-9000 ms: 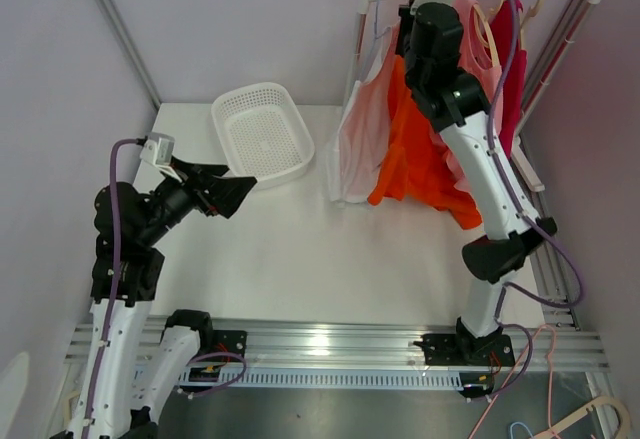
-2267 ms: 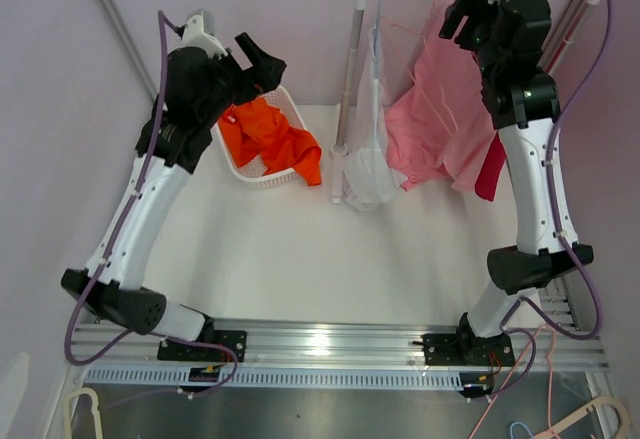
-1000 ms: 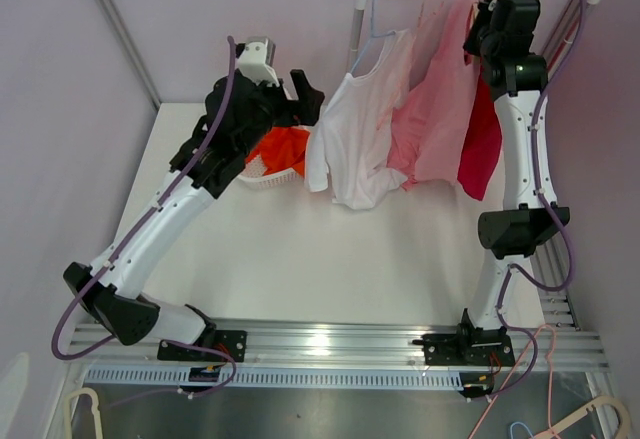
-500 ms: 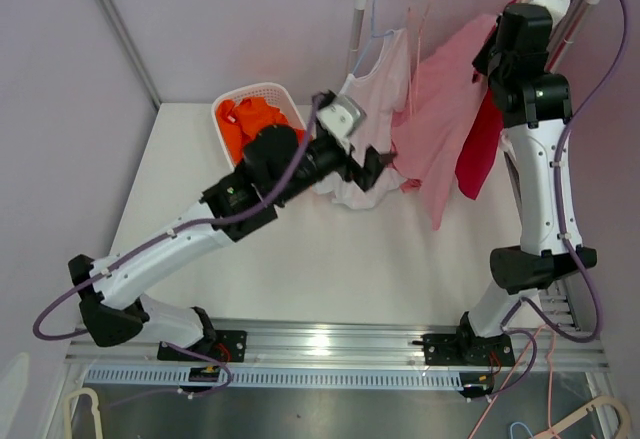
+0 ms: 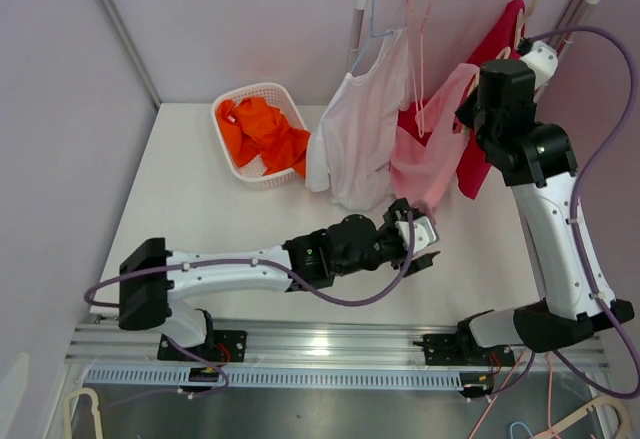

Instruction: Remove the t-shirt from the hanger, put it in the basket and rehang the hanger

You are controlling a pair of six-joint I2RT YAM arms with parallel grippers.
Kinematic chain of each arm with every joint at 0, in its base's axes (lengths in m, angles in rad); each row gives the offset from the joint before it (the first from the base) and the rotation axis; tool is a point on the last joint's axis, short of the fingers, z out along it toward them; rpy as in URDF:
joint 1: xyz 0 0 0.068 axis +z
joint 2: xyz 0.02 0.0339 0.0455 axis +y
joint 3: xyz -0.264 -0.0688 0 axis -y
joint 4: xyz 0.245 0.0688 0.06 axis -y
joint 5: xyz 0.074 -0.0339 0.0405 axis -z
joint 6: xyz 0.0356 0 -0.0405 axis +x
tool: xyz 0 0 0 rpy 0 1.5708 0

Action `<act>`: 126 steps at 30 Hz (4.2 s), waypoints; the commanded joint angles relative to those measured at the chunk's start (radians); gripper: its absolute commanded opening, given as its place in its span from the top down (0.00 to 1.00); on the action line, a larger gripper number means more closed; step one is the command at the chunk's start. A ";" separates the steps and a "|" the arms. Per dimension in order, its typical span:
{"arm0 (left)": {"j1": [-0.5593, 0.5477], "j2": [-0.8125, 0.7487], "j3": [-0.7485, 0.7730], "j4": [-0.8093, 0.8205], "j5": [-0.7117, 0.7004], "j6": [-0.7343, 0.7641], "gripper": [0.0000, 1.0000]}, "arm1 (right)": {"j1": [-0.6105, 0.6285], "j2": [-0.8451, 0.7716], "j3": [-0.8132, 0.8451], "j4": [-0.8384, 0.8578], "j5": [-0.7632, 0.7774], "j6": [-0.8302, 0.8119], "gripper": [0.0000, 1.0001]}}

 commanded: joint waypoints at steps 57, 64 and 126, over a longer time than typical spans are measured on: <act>0.542 -0.188 0.691 -0.851 0.136 -0.349 0.99 | -0.041 0.047 0.203 0.119 -0.147 -0.291 1.00; 0.626 -0.130 1.012 -0.973 0.242 -0.209 0.99 | -0.104 0.265 0.426 0.218 -0.184 -0.374 1.00; 0.828 -0.199 0.107 -0.554 -0.329 -0.887 0.00 | -0.355 0.360 0.489 0.103 -0.191 -0.357 0.23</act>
